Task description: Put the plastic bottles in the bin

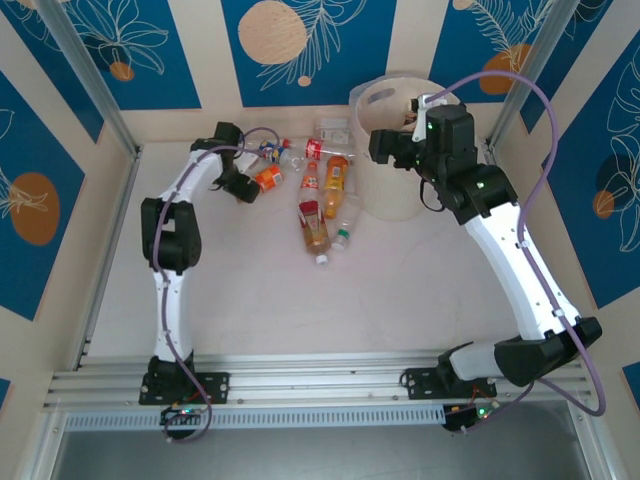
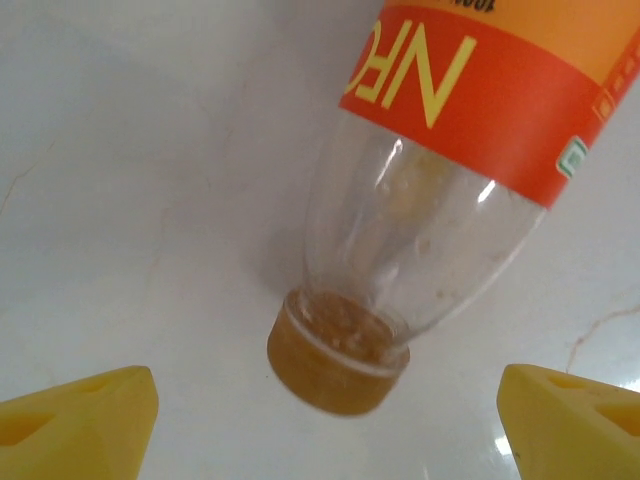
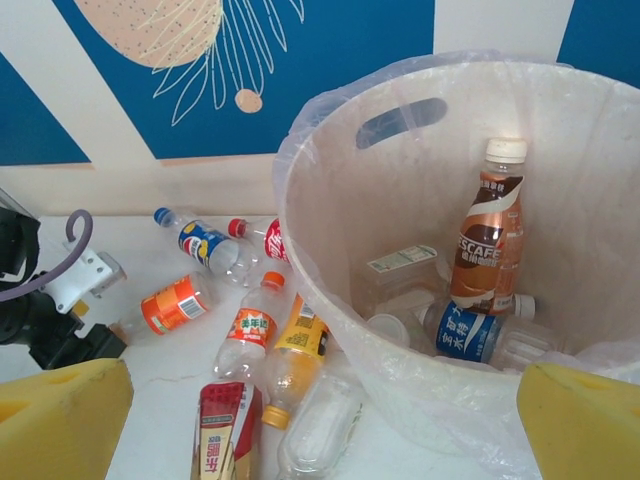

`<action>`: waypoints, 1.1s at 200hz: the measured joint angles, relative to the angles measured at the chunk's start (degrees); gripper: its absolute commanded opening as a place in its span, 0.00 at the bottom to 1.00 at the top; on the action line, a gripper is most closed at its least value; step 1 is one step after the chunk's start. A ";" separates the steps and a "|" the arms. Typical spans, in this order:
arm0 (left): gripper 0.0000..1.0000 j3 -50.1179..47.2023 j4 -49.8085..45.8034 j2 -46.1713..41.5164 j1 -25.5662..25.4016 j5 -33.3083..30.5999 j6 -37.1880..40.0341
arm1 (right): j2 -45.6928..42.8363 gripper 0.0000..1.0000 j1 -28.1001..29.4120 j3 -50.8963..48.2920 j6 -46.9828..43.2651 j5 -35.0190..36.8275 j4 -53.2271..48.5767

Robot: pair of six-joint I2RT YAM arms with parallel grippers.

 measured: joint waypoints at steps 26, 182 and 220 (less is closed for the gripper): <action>0.82 3.10 -0.20 2.91 0.00 1.29 -0.07 | 0.00 0.99 0.24 -0.15 -0.02 0.96 -0.04; 0.64 -1.68 0.70 4.35 -0.02 6.05 -3.72 | 0.00 0.99 0.63 -0.59 0.00 1.55 0.57; 0.64 -2.80 1.44 4.02 -0.02 6.03 -3.72 | 0.02 0.99 1.09 -1.29 0.00 1.55 1.53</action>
